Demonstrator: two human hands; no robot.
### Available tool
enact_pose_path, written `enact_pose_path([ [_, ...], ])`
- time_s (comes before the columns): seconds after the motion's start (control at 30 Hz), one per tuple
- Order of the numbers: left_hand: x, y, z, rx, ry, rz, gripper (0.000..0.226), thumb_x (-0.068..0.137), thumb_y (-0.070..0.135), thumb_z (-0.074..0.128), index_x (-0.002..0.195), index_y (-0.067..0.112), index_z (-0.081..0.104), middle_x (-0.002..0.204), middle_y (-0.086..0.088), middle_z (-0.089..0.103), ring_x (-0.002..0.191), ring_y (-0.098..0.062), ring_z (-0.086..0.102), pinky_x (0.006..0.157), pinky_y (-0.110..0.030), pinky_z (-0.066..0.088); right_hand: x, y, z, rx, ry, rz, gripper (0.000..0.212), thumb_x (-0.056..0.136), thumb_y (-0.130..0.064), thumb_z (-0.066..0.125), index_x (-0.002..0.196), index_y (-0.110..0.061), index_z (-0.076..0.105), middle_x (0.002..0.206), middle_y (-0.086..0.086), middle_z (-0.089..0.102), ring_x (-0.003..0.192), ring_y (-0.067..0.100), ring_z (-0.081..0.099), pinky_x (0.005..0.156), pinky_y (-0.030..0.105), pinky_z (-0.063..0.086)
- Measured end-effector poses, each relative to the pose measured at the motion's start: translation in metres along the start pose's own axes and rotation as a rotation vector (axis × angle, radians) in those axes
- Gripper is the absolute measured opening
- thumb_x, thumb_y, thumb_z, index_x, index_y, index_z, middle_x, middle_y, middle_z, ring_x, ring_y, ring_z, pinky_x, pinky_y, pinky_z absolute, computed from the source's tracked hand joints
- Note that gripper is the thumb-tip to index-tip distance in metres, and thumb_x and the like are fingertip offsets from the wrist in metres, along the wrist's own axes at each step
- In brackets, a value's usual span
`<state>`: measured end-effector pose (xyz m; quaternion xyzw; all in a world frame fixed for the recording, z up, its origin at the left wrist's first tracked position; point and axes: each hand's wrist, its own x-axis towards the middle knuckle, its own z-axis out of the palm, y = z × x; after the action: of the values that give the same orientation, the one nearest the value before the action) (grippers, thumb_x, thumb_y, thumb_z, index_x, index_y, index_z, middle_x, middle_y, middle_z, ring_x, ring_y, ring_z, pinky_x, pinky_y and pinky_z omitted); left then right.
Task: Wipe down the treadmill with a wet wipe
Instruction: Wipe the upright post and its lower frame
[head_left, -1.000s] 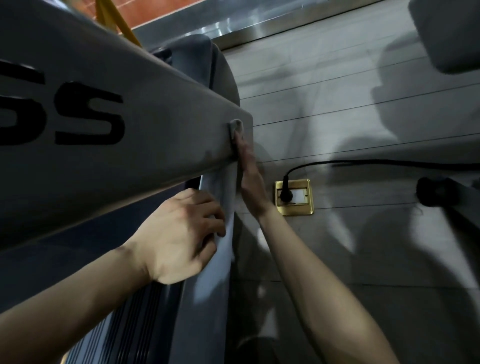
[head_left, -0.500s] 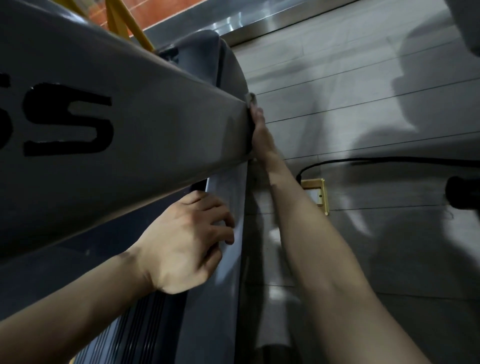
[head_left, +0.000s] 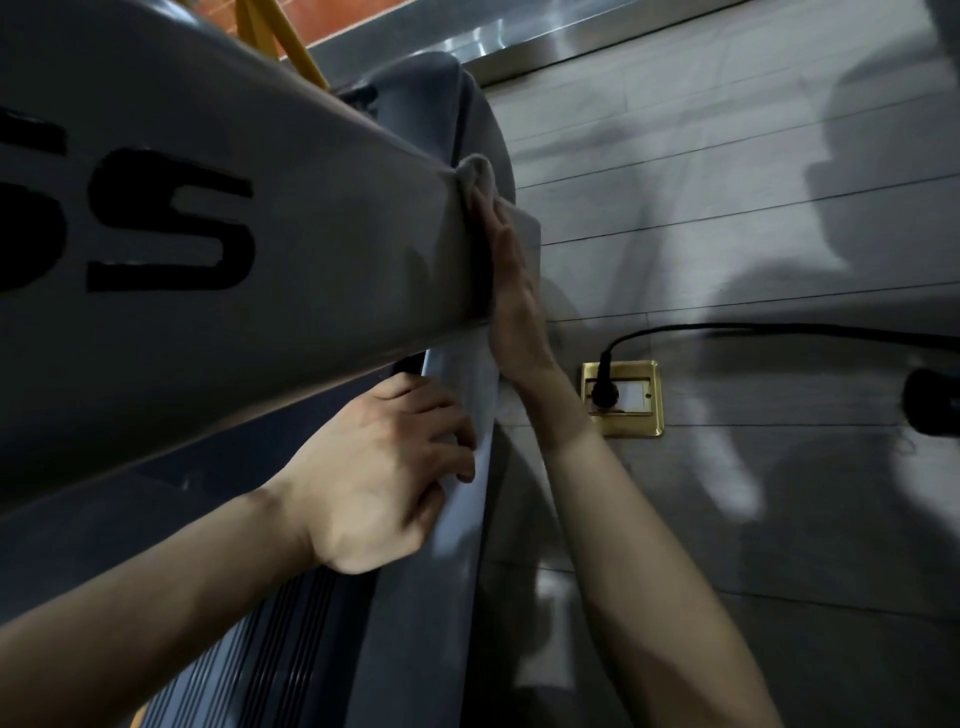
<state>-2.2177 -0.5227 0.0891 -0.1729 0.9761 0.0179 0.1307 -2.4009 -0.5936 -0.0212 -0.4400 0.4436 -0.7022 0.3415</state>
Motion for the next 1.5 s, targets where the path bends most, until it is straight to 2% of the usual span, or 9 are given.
enact_pose_path([
  [0.13,0.000,-0.001,0.001,-0.007,-0.002,0.001,0.033,0.071,0.020,0.057,0.095,0.027,0.079,0.114,0.010,0.069,0.115,-0.019,0.061,0.107,-0.022,0.029,0.043,0.024,-0.020,0.129,0.067,0.224,0.065,0.114,-0.054,0.011,0.166,-0.021,0.034,0.168,-0.005,0.040,0.152,0.008,0.039,0.125,0.027,0.033],
  [0.23,0.001,-0.002,0.002,-0.017,0.006,0.017,0.034,0.071,0.019,0.056,0.095,0.026,0.079,0.114,0.010,0.070,0.114,-0.020,0.061,0.107,-0.030,0.037,0.055,0.035,-0.035,0.058,0.166,0.472,0.071,0.113,-0.060,0.011,0.160,-0.019,0.045,0.151,0.000,0.056,0.124,0.007,0.057,0.064,0.000,0.047],
  [0.33,0.003,-0.002,0.001,-0.019,0.007,0.024,0.036,0.071,0.019,0.054,0.096,0.025,0.079,0.114,0.009,0.070,0.114,-0.021,0.061,0.106,-0.030,0.037,0.049,0.034,-0.035,0.145,0.181,0.637,0.067,0.115,-0.054,0.013,0.157,-0.014,0.045,0.134,0.002,0.059,0.106,0.011,0.056,0.042,0.004,0.041],
  [0.47,0.001,-0.003,0.003,-0.005,0.020,0.013,0.036,0.069,0.018,0.056,0.095,0.026,0.079,0.113,0.011,0.069,0.114,-0.021,0.061,0.106,-0.024,0.032,0.024,0.030,-0.023,0.192,0.143,0.478,0.076,0.108,-0.070,0.024,0.161,-0.018,0.042,0.143,-0.003,0.062,0.127,0.010,0.059,0.089,0.006,0.052],
  [0.57,0.002,-0.003,0.003,-0.022,0.023,0.005,0.037,0.069,0.017,0.056,0.095,0.026,0.079,0.113,0.010,0.070,0.114,-0.021,0.062,0.106,-0.024,0.033,0.003,0.000,-0.005,0.106,0.057,0.278,0.073,0.106,-0.075,0.028,0.167,-0.034,0.032,0.170,-0.011,0.037,0.155,0.004,0.032,0.131,0.036,0.023],
  [0.77,-0.001,-0.002,0.002,-0.048,0.097,0.029,0.024,0.072,0.020,0.057,0.087,0.021,0.076,0.097,0.004,0.075,0.105,-0.024,0.064,0.101,-0.045,0.050,-0.079,-0.089,0.029,-0.070,-0.079,-0.269,0.073,0.110,-0.058,0.017,0.169,-0.017,0.023,0.177,-0.012,0.009,0.164,0.008,0.008,0.129,0.037,0.022],
  [1.07,0.001,-0.005,0.003,-0.043,0.079,0.016,0.029,0.071,0.018,0.050,0.084,0.023,0.076,0.101,0.006,0.071,0.101,-0.024,0.062,0.096,-0.027,0.037,0.007,-0.030,-0.001,-0.035,0.085,0.222,0.080,0.103,-0.077,0.026,0.162,-0.025,0.041,0.164,0.000,0.045,0.153,0.015,0.038,0.129,0.052,0.028],
  [1.23,-0.002,-0.004,0.001,-0.047,0.110,0.021,0.029,0.074,0.022,0.050,0.083,0.023,0.078,0.104,0.004,0.074,0.106,-0.023,0.063,0.099,-0.036,0.045,-0.054,-0.096,0.017,-0.245,-0.004,-0.036,0.058,0.112,-0.043,0.025,0.166,-0.023,0.033,0.173,-0.001,0.030,0.160,0.014,0.026,0.130,0.039,0.025],
  [1.5,-0.008,0.001,0.000,0.055,0.094,0.012,0.027,0.077,0.024,0.050,0.081,0.015,0.075,0.097,-0.006,0.075,0.101,-0.034,0.066,0.097,-0.046,0.048,-0.087,-0.111,0.006,-0.218,0.037,-0.137,0.039,0.106,-0.019,0.060,0.144,-0.024,0.066,0.142,-0.001,0.066,0.133,0.013,0.061,0.107,0.046,0.056],
])
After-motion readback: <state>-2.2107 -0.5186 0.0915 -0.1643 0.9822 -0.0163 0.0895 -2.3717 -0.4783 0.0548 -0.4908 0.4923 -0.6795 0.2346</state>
